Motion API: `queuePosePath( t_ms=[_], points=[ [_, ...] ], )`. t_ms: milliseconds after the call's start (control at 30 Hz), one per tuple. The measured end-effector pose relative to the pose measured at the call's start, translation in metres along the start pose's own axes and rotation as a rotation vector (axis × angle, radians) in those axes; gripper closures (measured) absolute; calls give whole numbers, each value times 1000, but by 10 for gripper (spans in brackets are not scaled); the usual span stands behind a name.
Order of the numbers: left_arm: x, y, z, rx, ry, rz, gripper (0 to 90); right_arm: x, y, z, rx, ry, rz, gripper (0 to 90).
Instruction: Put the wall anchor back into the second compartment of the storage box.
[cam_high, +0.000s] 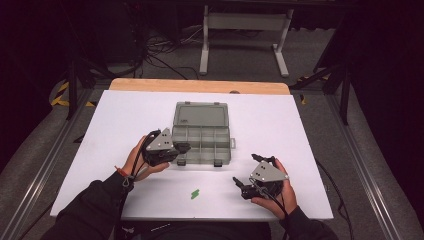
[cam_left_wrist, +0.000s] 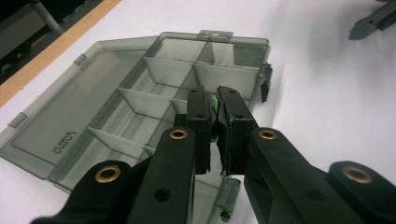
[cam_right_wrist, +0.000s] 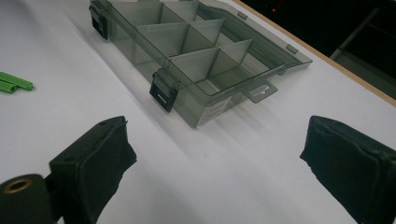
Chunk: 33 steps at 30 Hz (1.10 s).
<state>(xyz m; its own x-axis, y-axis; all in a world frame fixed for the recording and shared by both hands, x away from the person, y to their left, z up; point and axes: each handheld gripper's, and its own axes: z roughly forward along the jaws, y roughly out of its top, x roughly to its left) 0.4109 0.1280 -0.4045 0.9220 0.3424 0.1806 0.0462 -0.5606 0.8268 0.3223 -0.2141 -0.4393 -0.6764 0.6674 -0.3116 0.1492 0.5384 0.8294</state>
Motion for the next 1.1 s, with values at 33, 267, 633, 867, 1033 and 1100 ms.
queuePosePath(
  t_ms=[33,267,633,867,1033,1100],
  points=[
    [2,0,0,-1,3,-4,842,0,0,0,1,0,0,75],
    [13,-1,4,6,22,-25,842,0,0,1,4,-2,-3,75],
    [24,-3,8,15,36,-44,842,0,-1,1,10,-1,-3,76],
    [29,-1,11,12,37,-50,841,0,-1,2,16,-1,-5,77],
    [32,-1,17,23,34,-50,842,0,-1,2,16,-1,-6,77],
    [34,-1,19,24,34,-60,841,0,-1,2,17,-2,-6,77]
  ],
)
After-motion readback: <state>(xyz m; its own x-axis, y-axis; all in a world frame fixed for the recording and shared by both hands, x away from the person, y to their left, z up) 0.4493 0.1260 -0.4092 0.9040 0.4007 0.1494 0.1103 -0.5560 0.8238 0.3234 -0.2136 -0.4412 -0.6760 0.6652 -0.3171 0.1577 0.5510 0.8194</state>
